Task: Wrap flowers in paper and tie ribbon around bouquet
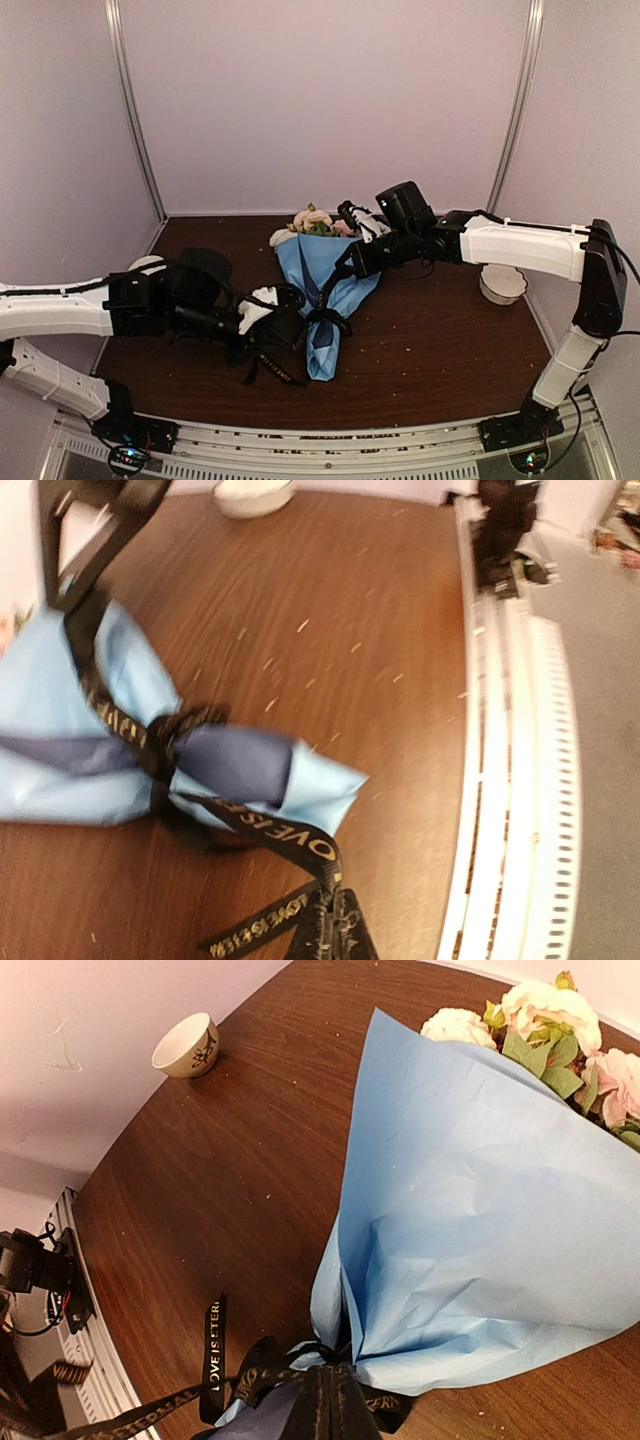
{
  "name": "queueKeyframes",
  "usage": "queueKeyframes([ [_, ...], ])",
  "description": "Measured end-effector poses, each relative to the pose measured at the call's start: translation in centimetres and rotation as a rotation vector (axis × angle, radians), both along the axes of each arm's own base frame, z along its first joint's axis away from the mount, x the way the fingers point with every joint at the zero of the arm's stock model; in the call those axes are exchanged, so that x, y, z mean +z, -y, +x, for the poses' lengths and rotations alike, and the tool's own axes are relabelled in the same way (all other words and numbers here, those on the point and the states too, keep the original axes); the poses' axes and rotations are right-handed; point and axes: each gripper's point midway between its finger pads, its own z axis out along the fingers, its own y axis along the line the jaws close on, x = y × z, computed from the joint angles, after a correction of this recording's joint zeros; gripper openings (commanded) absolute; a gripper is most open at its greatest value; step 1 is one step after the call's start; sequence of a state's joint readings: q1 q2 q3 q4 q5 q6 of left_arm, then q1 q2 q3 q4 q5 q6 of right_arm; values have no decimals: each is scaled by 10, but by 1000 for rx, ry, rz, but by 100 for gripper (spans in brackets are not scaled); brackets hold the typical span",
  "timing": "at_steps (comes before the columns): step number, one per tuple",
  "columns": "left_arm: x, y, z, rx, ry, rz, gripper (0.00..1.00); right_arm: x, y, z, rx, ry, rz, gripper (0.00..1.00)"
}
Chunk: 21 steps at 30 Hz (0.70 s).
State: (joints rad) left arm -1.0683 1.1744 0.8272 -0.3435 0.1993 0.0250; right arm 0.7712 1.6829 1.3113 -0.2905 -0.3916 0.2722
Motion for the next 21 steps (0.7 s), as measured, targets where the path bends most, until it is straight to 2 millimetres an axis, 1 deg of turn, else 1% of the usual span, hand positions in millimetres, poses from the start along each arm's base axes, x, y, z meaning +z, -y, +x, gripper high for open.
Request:
queueKeyframes([
  [1, 10, 5, -9, -45, 12, -19, 0, 2, -1, 2, -1, 4, -2, 0],
  [3, 26, 15, -19, -112, 32, -39, 0, 10, -4, 6, -1, 17, -2, 0],
  [5, 41, 29, -28, -186, 57, -51, 0, 17, -6, 10, -1, 30, -1, 0],
  [8, 64, 63, -47, -334, 99, -88, 0, 26, -9, 14, 5, 49, -4, 0],
  [10, 70, 90, -54, -418, 116, -100, 0, 28, -10, 16, 9, 51, -9, 0],
  [13, 61, 130, -54, -509, 113, -90, 0, 27, -9, 15, 14, 48, -20, 0],
  [14, 56, 141, -54, -530, 111, -85, 0, 26, -9, 14, 16, 45, -26, 0],
  [17, 32, 174, -54, -603, 110, -55, 0, 23, -7, 12, 23, 39, -40, 0],
  [21, 4, 203, -64, -685, 136, -14, 0, 22, -6, 11, 27, 37, -46, 0],
])
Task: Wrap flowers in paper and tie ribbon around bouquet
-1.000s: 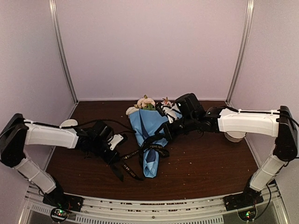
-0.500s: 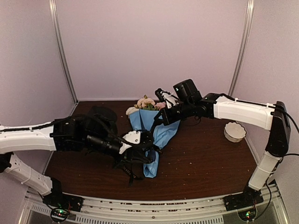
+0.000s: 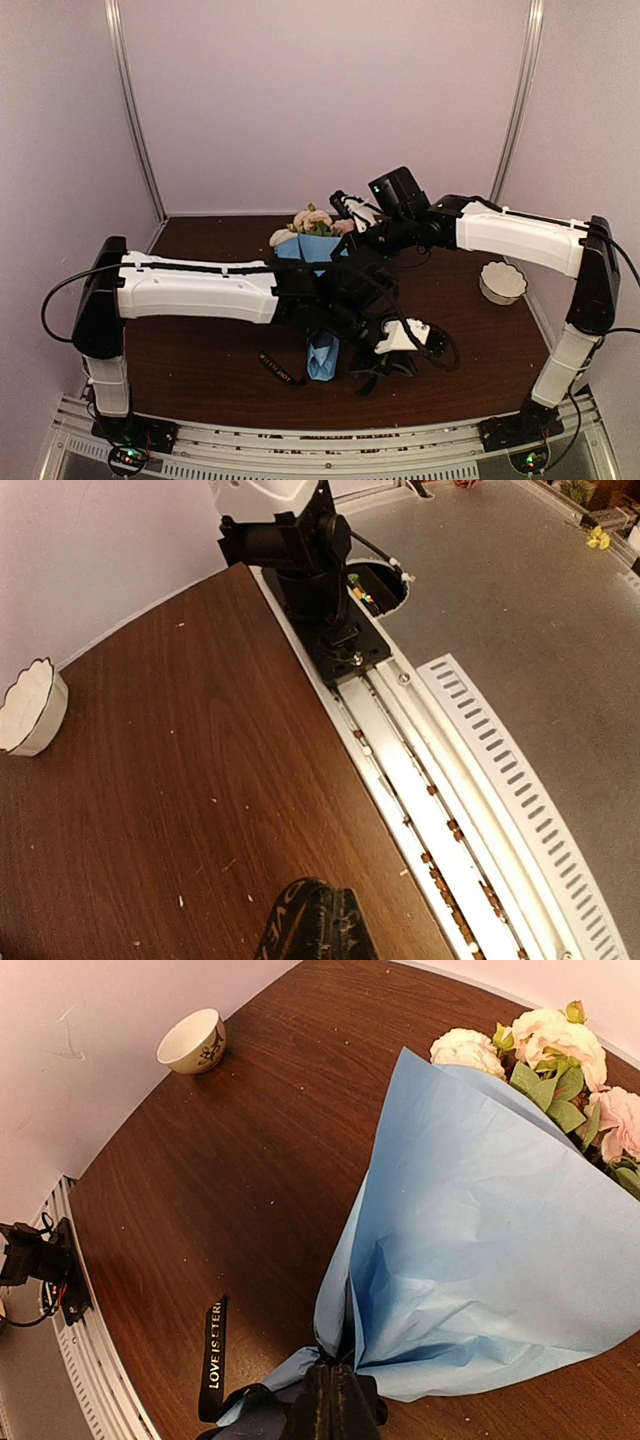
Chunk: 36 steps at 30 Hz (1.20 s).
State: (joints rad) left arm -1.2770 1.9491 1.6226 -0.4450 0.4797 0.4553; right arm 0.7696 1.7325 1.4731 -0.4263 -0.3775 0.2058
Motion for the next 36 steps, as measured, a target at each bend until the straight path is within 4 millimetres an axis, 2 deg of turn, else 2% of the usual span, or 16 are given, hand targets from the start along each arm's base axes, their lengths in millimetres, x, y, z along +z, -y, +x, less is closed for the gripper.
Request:
queueKeyframes([
  [1, -5, 6, -2, -13, 16, 5, 11, 0, 0, 0, 0, -1, -1, 0],
  [4, -18, 21, -2, -30, 70, 14, 52, 1, 1, -2, 4, -3, -1, 0],
  [6, -26, 24, 2, -18, 100, 28, 67, 3, 2, -4, 6, -3, 0, 0],
  [8, -32, 23, 8, 3, 129, 50, 76, 5, 2, -6, 10, -3, 1, 0],
  [11, -32, 18, 15, 32, 157, 59, 79, 9, 1, -10, 17, -1, 4, 0],
  [14, -18, 2, 17, 60, 180, 33, 79, 11, 0, -13, 25, 1, 9, 0],
  [17, 16, -20, 18, 98, 188, -58, 73, 12, -4, -17, 33, 0, 12, 0],
  [19, 47, -38, 24, 150, 178, -157, 63, 12, -7, -22, 43, -2, 14, 0],
  [21, 78, -65, 42, 253, 150, -274, 49, 13, -11, -26, 51, -3, 18, 0],
  [22, 92, -83, 58, 329, 137, -338, 48, 13, -14, -29, 55, -5, 24, 0],
  [24, 106, -117, 91, 485, 123, -436, 53, 15, -18, -33, 54, -14, 41, 0],
  [27, 95, -162, 135, 700, 80, -496, 67, 17, -25, -39, 44, -31, 84, 0],
  [29, 71, -180, 152, 795, 46, -481, 72, 20, -29, -43, 41, -41, 112, 0],
  [30, 49, -186, 157, 835, 16, -449, 74, 22, -31, -45, 40, -43, 123, 0],
  [33, 19, -187, 160, 864, -32, -394, 76, 27, -40, -51, 46, -45, 154, 0],
  [36, 4, -184, 170, 889, -72, -379, 75, 31, -46, -56, 57, -44, 170, 0],
])
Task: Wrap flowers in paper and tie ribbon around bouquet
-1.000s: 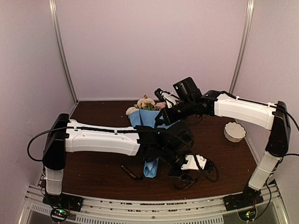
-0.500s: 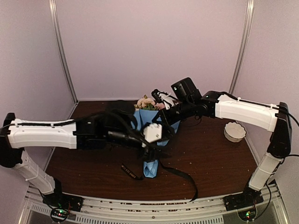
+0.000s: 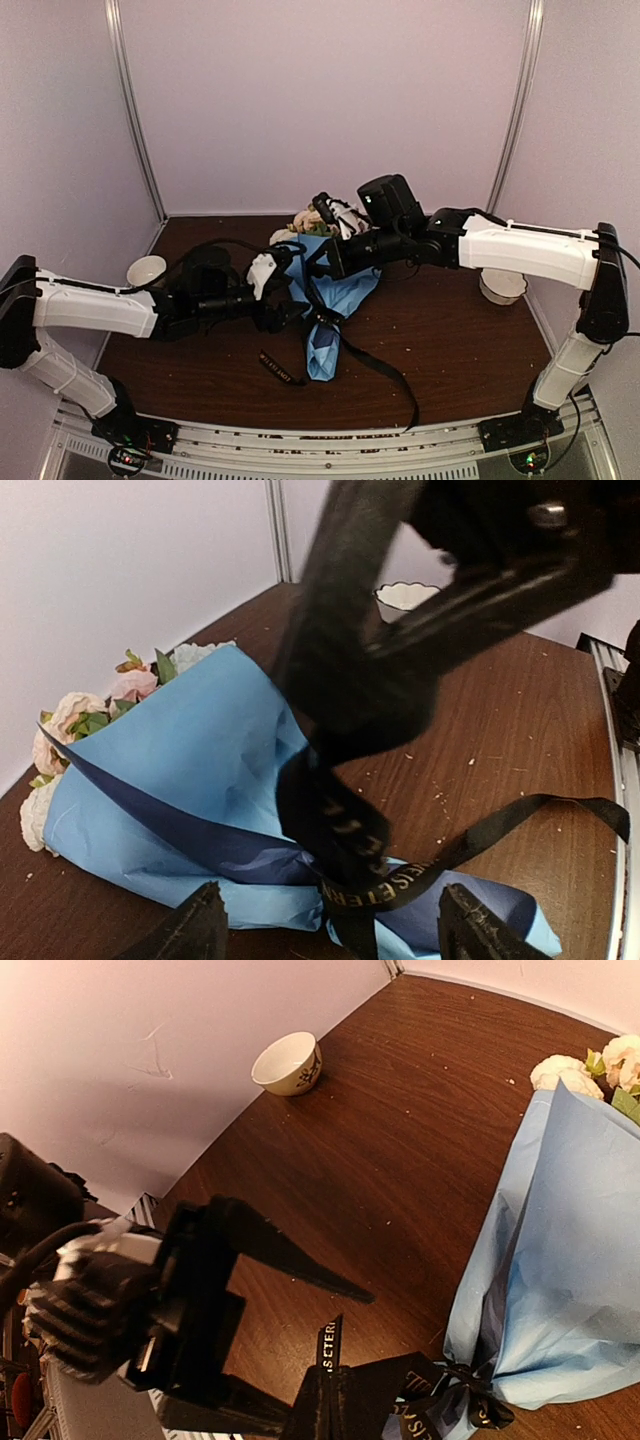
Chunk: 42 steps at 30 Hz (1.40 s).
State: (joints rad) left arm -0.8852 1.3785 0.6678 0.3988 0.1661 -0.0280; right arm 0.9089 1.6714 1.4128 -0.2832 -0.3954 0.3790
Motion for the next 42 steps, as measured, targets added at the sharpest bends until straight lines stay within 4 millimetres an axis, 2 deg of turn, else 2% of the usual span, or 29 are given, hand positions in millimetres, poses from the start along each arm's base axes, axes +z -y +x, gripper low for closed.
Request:
queueKeyframes([
  [3, -8, 0, 13, 26, -33, -15, 71, 2, -4, -3, 3, -4, 13, 0],
  [6, -9, 6, 23, 24, -54, -34, 54, 3, -6, -6, 7, -6, 18, 0],
  [8, -8, 14, 26, 5, -61, -48, 39, 4, -6, -6, 7, -5, 21, 0],
  [11, -7, 24, 26, -24, -77, -69, 1, 3, -6, -6, 7, -6, 21, 0],
  [12, -8, 26, 26, -35, -76, -71, 0, 3, -6, -6, 7, -6, 20, 1],
  [16, -9, 28, 25, -48, -91, -88, 0, 0, -5, -5, 10, -1, 6, 24],
  [18, -9, 26, 25, -43, -94, -107, 0, -4, -1, -1, -2, 11, -7, 30],
  [20, -13, 23, 25, -33, -106, -117, 0, -16, 9, 1, -13, 9, -28, 33],
  [23, -22, 18, 23, -24, -131, -120, 0, -48, 36, 12, -62, -33, -87, 36],
  [27, -24, 16, 21, -19, -144, -136, 0, -84, 57, 27, -89, -68, -174, 37],
  [34, -20, 14, 20, -14, -148, -166, 0, -138, 49, 19, 9, -116, -279, 45],
  [38, -21, 12, 20, -9, -155, -173, 0, -154, 41, 16, 67, -133, -313, 47],
  [40, -20, 11, 20, -7, -156, -175, 0, -155, 37, 17, 86, -132, -316, 43],
  [42, -21, 10, 21, -4, -158, -175, 0, -156, 35, 18, 97, -127, -320, 27],
])
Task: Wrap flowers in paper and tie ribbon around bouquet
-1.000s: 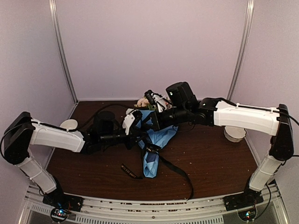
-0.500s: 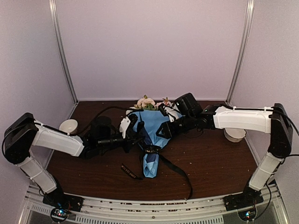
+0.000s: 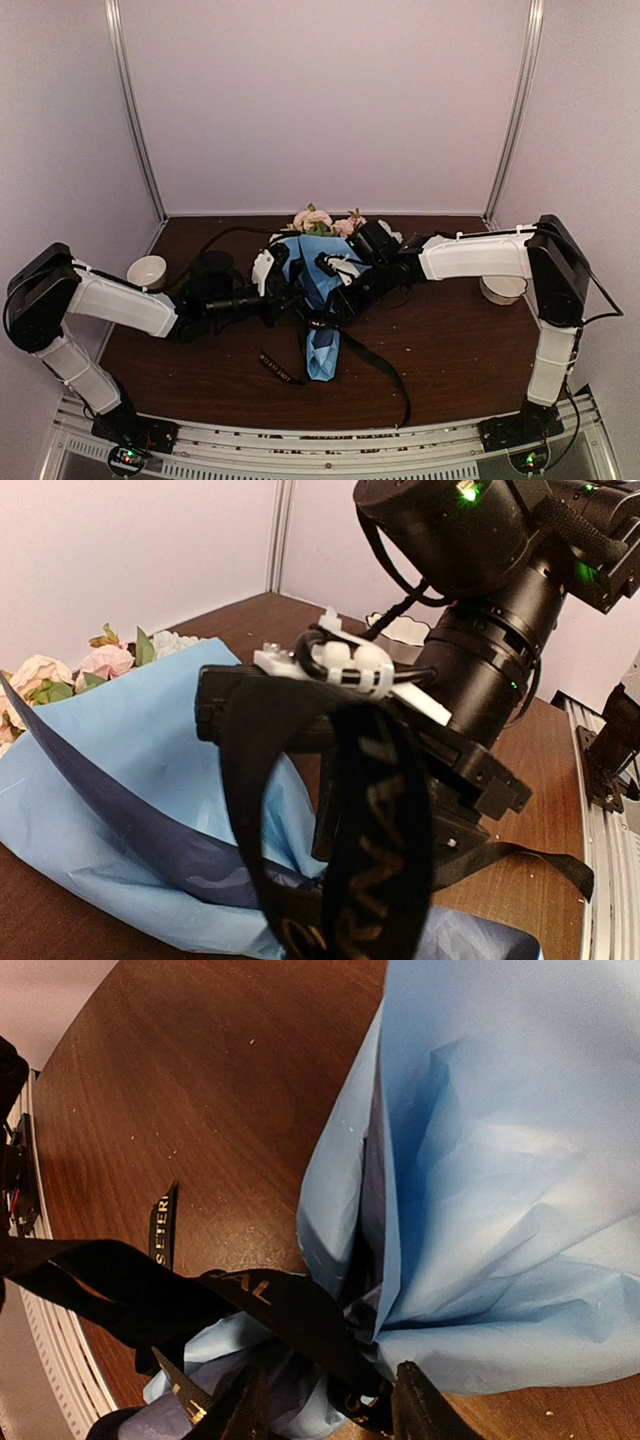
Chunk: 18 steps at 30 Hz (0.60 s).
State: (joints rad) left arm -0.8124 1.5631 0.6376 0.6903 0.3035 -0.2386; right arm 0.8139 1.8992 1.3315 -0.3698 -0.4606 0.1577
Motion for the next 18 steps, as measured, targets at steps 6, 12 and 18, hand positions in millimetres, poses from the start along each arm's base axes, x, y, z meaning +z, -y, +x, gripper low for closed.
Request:
queueKeyframes([
  [6, -2, -2, 0, 5, -5, -3, 0, 3, -3, 3, 18, 18, -2, 0],
  [12, -6, -10, 2, 22, -24, -11, 0, 3, -2, 2, 33, 22, -10, 0],
  [18, -4, -14, 6, 37, -36, -33, 21, 11, 0, 1, 46, 44, -5, 0],
])
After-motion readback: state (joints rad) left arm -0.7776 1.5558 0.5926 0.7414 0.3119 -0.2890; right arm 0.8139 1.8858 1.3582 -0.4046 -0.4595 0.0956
